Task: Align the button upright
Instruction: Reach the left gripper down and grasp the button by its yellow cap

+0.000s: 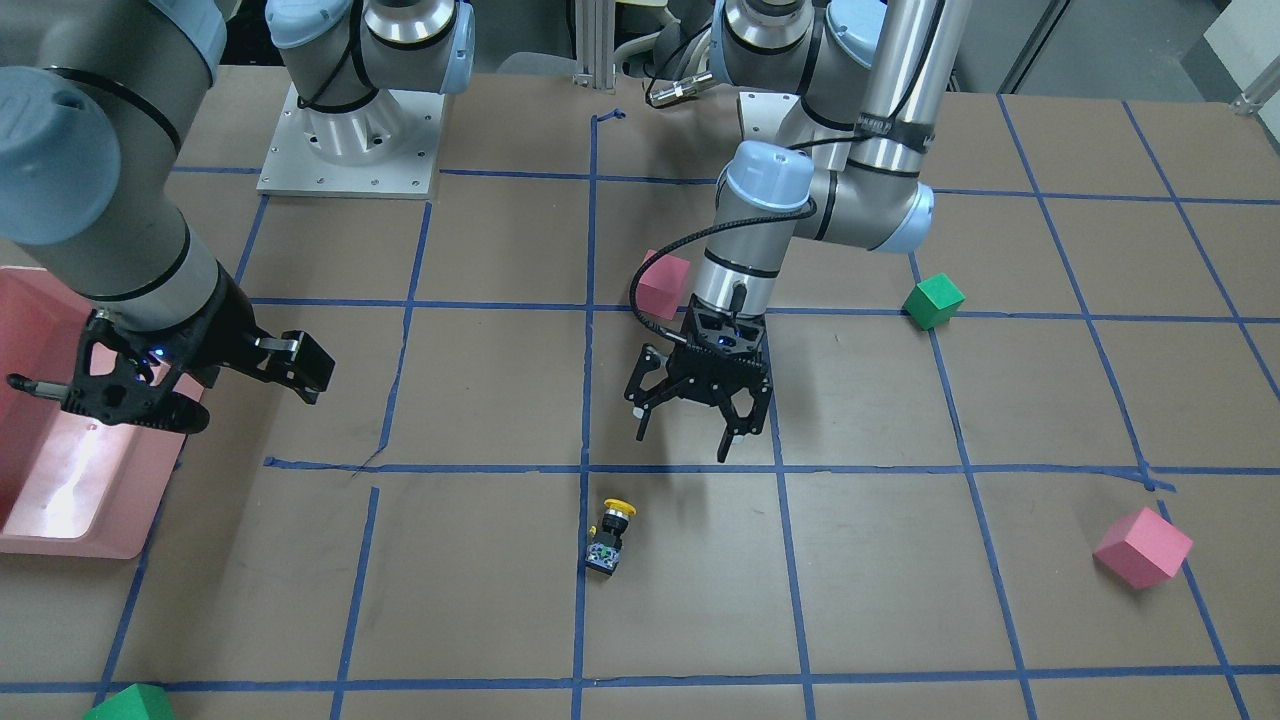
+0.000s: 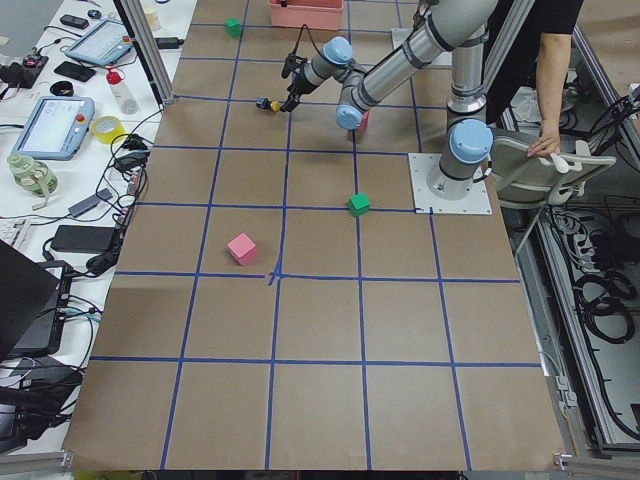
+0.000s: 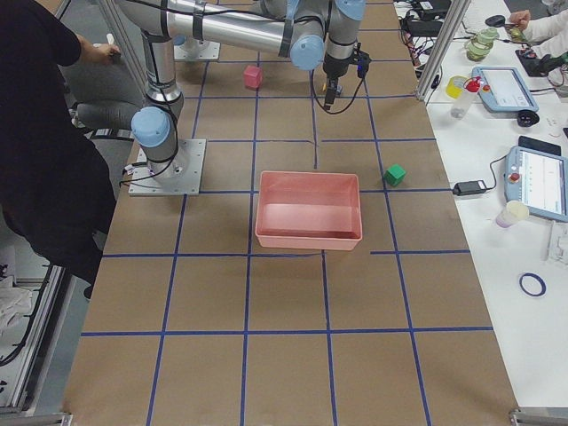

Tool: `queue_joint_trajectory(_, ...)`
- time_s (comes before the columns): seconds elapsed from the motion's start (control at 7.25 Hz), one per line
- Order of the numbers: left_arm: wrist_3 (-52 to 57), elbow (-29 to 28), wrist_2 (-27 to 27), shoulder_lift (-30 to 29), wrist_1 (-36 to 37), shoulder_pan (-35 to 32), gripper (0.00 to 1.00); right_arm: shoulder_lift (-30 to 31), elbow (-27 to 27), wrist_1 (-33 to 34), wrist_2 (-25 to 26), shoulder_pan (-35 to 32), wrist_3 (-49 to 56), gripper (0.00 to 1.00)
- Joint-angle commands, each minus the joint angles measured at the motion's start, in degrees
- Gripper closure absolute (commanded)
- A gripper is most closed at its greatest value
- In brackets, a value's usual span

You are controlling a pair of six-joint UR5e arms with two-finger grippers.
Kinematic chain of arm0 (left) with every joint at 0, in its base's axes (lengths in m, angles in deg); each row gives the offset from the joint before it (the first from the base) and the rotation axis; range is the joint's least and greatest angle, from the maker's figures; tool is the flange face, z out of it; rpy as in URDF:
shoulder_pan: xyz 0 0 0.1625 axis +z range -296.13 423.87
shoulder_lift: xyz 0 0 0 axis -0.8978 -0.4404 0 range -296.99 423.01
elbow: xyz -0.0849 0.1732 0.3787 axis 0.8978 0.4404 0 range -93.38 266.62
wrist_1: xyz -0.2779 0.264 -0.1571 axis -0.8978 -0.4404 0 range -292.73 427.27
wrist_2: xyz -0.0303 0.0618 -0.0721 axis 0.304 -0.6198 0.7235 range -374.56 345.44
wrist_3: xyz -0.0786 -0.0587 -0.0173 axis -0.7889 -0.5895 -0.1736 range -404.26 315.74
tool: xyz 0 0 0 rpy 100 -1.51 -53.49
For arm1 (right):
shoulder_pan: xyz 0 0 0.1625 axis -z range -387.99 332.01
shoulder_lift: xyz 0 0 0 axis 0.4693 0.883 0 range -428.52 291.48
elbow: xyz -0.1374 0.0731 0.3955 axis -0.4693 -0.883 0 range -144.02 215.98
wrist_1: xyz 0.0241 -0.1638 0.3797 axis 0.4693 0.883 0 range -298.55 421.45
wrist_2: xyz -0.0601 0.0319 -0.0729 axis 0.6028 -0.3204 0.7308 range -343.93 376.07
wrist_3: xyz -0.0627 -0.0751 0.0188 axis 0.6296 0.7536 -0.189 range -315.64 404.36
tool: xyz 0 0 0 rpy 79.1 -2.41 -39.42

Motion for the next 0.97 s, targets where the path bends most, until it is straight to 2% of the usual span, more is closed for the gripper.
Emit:
queue_joint_trajectory(0.0,1.43,-0.28,3.99,-9.97,12.86,-0.12,0.0,0.75,0.25,-1.51,3.41,0.14,-0.07,0.0)
queue_joint_trajectory(0.41,3.54,-3.96,8.56,-16.5,18.79,-0.56,0.01,2.59,0.42,-1.69,2.88,-0.92,0.19,0.0)
queue_joint_trajectory(0.69,3.63,-4.94,8.93,-18.52,20.99,-0.65,0.06,3.12,0.34,-1.69,1.23,-2.67,0.19,0.0)
queue_joint_trajectory(0.83,3.72,-5.03,8.93,-18.88,21.0,-0.74,0.15,3.56,0.42,-1.69,-0.09,-2.94,0.19,0.0)
